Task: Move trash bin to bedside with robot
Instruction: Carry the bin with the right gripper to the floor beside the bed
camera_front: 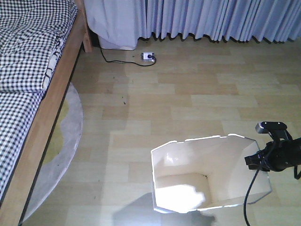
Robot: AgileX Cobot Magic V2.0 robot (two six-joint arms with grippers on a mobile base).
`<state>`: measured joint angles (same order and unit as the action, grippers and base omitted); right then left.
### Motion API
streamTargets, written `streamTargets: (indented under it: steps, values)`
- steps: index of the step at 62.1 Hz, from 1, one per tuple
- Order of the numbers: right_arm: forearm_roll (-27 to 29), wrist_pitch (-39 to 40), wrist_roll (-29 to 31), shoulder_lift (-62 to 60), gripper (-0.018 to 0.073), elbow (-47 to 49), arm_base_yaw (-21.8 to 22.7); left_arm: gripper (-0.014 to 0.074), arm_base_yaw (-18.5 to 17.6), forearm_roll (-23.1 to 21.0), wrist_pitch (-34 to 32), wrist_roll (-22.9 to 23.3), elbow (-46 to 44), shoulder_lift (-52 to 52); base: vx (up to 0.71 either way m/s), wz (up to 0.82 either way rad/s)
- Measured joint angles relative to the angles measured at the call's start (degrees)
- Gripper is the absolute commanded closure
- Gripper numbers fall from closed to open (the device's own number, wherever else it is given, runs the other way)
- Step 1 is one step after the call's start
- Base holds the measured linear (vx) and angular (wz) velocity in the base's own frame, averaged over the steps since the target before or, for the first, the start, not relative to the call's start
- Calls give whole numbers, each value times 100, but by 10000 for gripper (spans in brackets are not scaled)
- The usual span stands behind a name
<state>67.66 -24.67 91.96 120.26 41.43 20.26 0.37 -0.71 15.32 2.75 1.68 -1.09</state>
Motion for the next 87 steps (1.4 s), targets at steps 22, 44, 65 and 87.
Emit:
streamTargets:
  steps: [22, 44, 65, 87]
  values:
    - [0, -5, 0, 0, 565, 0, 0, 602, 0, 0, 0, 0, 0, 0, 41, 5]
    - [0, -11, 0, 0, 565, 0, 0, 602, 0, 0, 0, 0, 0, 0, 38, 3]
    - [0, -18, 0, 0, 565, 0, 0, 602, 0, 0, 0, 0, 0, 0, 35, -1]
    - [0, -18, 0, 0, 565, 0, 0, 602, 0, 0, 0, 0, 0, 0, 34, -3]
